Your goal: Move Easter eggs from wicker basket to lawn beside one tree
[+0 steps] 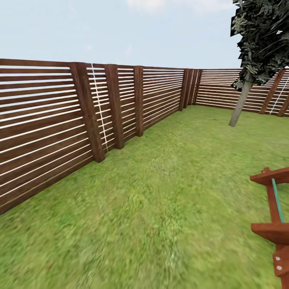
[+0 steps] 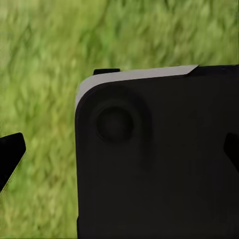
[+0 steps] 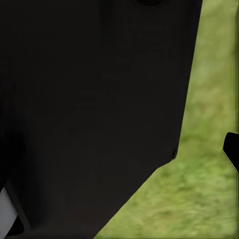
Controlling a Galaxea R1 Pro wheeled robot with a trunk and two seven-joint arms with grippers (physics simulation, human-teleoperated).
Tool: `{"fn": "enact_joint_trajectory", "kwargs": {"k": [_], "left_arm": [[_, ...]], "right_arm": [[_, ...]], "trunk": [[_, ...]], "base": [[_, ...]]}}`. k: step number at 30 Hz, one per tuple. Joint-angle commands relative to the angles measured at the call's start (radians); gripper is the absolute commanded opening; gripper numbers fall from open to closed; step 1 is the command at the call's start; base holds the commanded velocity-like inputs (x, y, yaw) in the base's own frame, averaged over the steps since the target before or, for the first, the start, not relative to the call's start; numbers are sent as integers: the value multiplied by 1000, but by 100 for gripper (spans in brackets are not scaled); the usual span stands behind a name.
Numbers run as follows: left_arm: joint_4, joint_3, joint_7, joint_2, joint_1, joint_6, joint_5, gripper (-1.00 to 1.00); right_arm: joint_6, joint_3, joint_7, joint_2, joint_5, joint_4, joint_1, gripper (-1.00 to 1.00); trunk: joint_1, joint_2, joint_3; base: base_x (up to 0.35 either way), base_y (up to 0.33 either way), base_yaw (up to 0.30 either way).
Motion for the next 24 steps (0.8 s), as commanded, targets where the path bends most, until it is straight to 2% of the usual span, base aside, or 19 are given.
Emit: {"fn": "enact_joint_trajectory", "kwargs": {"k": [1,24], "left_arm": [[1,-1,0,0,0,-3,-1,100],[2,-1,0,0,0,-24,-1,100]], "right_arm": [[0,-1,0,0,1,-1,0,100],[0,-1,0,-1,0,-13,0,100]], "trunk": [[1,0,-1],[1,0,-1]], "base": [[333,0,0],[334,0,0]]}}
